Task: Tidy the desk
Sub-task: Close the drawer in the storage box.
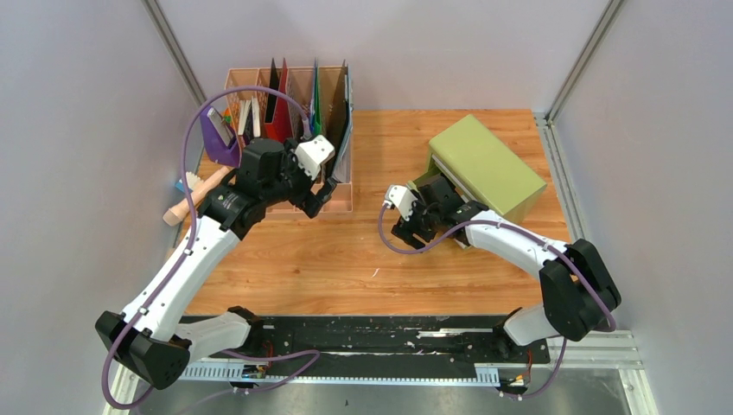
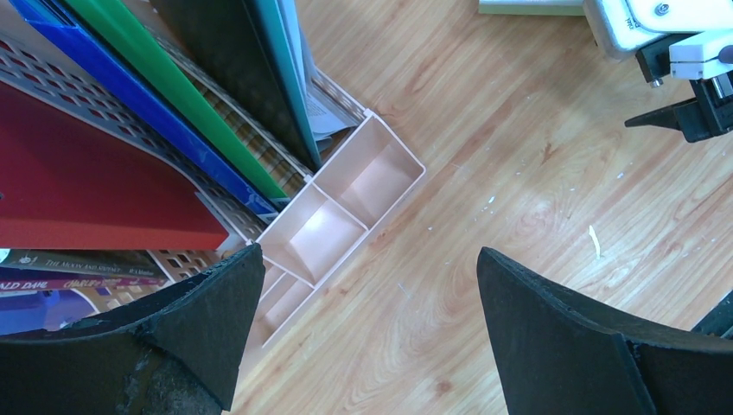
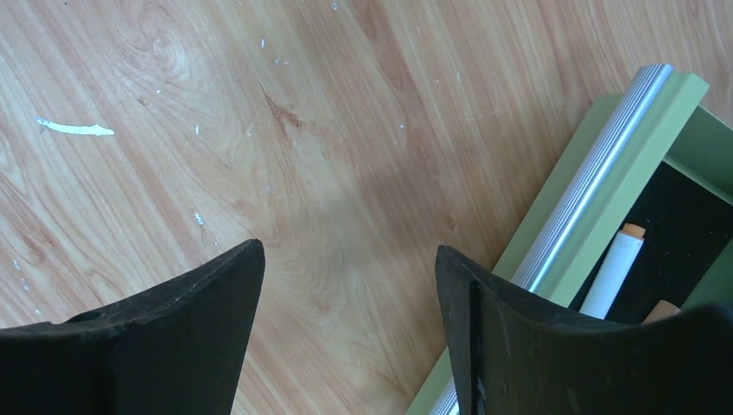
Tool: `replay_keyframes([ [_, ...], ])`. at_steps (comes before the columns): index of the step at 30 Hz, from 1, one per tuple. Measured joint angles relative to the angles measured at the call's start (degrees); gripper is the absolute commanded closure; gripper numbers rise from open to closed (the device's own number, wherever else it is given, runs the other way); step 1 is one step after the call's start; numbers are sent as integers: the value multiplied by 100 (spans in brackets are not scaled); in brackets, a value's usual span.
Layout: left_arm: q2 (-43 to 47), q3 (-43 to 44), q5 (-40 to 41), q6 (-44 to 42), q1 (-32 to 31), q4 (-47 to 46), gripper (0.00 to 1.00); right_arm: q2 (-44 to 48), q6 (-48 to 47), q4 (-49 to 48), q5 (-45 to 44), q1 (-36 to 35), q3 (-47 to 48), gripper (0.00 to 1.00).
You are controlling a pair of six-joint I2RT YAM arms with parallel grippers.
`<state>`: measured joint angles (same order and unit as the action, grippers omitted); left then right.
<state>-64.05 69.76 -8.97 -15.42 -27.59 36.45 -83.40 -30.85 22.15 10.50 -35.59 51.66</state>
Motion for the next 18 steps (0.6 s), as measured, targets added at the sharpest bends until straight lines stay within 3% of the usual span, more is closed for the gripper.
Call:
replay_keyframes([
  [18,0,-7,-22,-11,22,-11,0,37,15,-15,-380,136,4,29],
])
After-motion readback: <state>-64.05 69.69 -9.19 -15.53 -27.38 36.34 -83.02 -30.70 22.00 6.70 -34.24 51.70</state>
